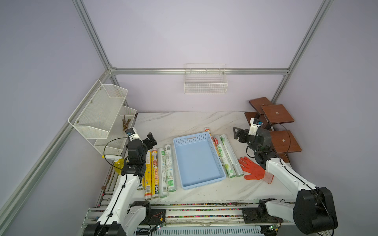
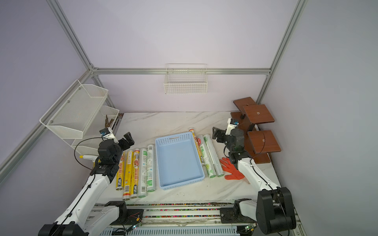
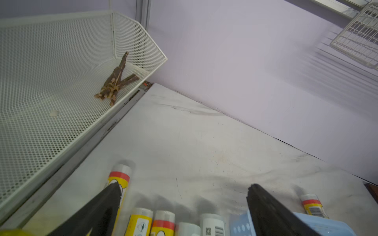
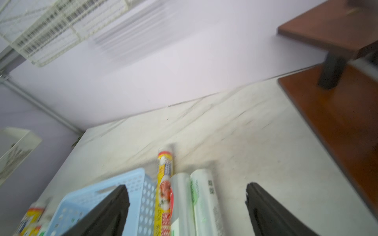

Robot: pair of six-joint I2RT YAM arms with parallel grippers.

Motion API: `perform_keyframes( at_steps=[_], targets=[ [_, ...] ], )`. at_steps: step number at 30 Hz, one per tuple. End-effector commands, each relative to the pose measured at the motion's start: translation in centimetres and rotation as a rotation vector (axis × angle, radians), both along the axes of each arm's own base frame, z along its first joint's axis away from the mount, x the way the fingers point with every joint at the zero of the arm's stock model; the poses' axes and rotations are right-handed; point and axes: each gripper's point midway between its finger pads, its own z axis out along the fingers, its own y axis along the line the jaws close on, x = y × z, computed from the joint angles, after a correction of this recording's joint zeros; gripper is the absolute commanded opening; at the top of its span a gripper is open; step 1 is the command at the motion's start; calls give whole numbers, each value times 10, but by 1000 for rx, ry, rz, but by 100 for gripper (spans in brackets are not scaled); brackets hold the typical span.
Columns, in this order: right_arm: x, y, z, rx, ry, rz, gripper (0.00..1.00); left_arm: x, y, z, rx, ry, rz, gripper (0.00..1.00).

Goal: Put the plastic wrap into the basket
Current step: Pick up the plastic wrap from the center of the board, then adjust the basket at the center of the board.

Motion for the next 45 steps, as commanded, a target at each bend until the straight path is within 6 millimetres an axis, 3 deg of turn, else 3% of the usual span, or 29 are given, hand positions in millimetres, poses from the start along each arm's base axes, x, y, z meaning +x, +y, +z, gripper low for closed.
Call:
perform_keyframes(
  at_steps=[1,4,8,11,15,17,22,31,45],
  targets=[
    [-33,33,-64,86,350,176,80,-12,-53,-19,-216,69,-257,100],
    [-36,23,-92,3,462,121,71,-17,-93,-19,-365,94,-446,100],
    [-34,3,-114,-113,548,16,59,-25,-117,-46,-411,236,-487,100],
    [-31,-7,-121,-177,570,-30,56,-33,-135,-66,-377,332,-507,100],
    [-30,1,-127,-201,597,23,53,-40,-160,-82,-310,426,-529,100],
    [-33,5,-142,-222,644,43,53,-40,-169,-86,-276,457,-539,100],
    [-37,15,-156,-249,692,94,54,-36,-173,-95,-213,527,-505,100],
    [-39,10,-181,-342,765,51,56,-34,-179,-96,-206,553,-508,100],
    [-40,11,-192,-353,782,65,62,-27,-188,-101,-207,602,-510,100]
  ],
)
